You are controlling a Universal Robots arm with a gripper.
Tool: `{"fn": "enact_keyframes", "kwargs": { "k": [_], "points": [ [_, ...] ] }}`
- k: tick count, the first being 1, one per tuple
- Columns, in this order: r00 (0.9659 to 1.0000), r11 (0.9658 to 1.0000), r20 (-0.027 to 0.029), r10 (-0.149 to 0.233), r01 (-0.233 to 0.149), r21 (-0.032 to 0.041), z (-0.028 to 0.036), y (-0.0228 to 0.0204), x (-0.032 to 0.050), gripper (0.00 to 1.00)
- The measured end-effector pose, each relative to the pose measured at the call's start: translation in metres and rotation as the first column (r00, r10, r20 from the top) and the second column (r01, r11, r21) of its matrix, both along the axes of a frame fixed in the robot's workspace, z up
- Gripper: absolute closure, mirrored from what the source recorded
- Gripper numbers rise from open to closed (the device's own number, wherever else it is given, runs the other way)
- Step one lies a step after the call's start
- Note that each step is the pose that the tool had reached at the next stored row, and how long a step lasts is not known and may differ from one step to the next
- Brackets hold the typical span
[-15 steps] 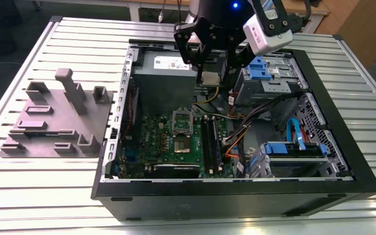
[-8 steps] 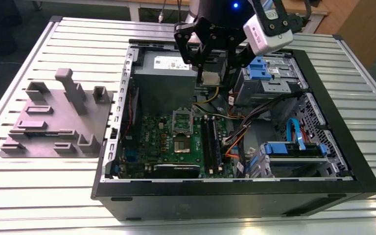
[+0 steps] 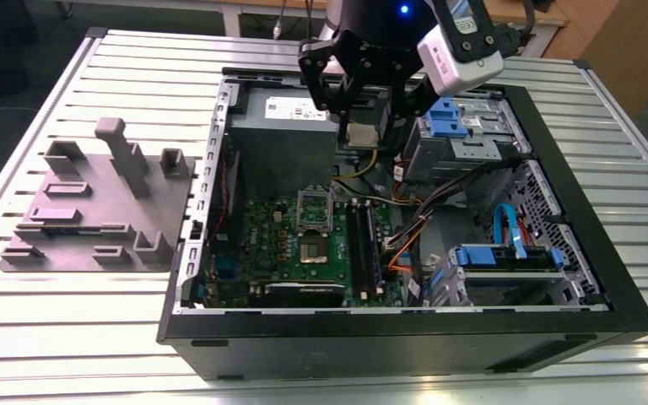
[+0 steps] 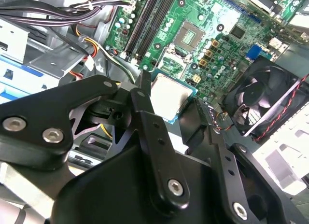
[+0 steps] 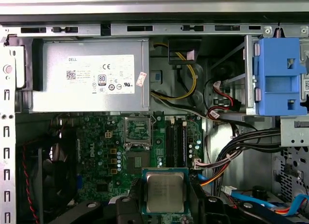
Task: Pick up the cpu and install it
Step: 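Place the cpu into insertion slot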
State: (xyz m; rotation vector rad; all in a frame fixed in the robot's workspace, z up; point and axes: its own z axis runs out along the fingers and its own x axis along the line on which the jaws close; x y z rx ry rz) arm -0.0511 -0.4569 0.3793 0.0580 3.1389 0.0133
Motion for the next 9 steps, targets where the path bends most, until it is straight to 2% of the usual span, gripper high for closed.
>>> {"fn": "enact_keyframes", "kwargs": {
  "k": [4,9],
  "points": [
    [1.0000,1.0000,-0.0001,0.000,0.000,0.0000,-0.0007,0.0000,-0.0038,0.53],
    [1.0000,1.0000,0.0000,0.000,0.000,0.0000,-0.0027,-0.0013,-0.0048,0.53]
  ]
}}
